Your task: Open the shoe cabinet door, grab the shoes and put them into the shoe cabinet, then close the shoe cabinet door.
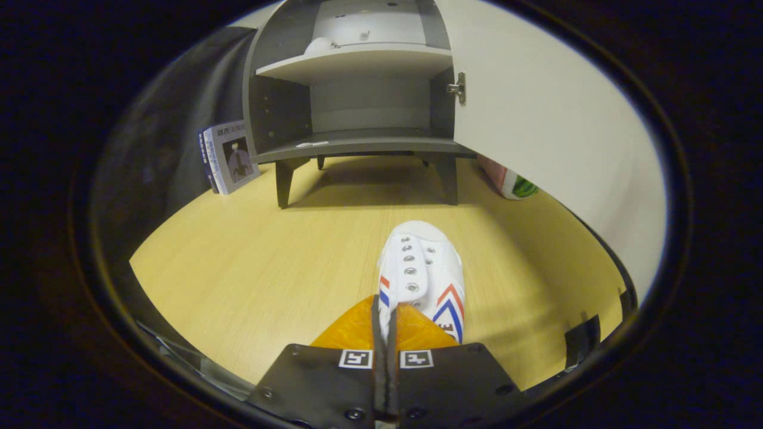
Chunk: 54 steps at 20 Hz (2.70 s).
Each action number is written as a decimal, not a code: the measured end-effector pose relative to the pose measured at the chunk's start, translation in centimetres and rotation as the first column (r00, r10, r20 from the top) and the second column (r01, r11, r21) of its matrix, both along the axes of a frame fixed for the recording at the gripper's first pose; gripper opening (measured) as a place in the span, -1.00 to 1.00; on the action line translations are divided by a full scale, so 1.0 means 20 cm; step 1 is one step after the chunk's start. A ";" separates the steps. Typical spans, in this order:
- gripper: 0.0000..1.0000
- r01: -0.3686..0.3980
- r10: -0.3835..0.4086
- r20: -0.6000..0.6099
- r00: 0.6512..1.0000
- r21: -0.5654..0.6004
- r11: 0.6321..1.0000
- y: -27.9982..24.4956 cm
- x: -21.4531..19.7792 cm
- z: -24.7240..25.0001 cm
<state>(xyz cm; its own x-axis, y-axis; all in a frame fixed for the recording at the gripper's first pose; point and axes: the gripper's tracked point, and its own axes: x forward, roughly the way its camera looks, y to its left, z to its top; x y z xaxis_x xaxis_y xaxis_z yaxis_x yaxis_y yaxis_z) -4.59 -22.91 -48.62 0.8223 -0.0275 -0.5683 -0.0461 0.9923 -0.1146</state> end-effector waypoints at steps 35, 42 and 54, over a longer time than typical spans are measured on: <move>-0.96 0.003 -0.043 0.359 0.932 0.112 0.994 0.55 0.55 1.60; -0.96 0.048 -0.063 0.447 0.893 0.044 0.998 0.58 0.98 1.79; -0.96 0.058 -0.014 0.417 0.909 -0.093 0.994 0.46 1.74 1.80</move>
<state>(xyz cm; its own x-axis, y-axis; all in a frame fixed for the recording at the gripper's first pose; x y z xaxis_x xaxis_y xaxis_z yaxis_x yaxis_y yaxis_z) 30.22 -13.63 -12.65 0.9806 -0.1002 -0.1686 0.0627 0.9747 -0.2148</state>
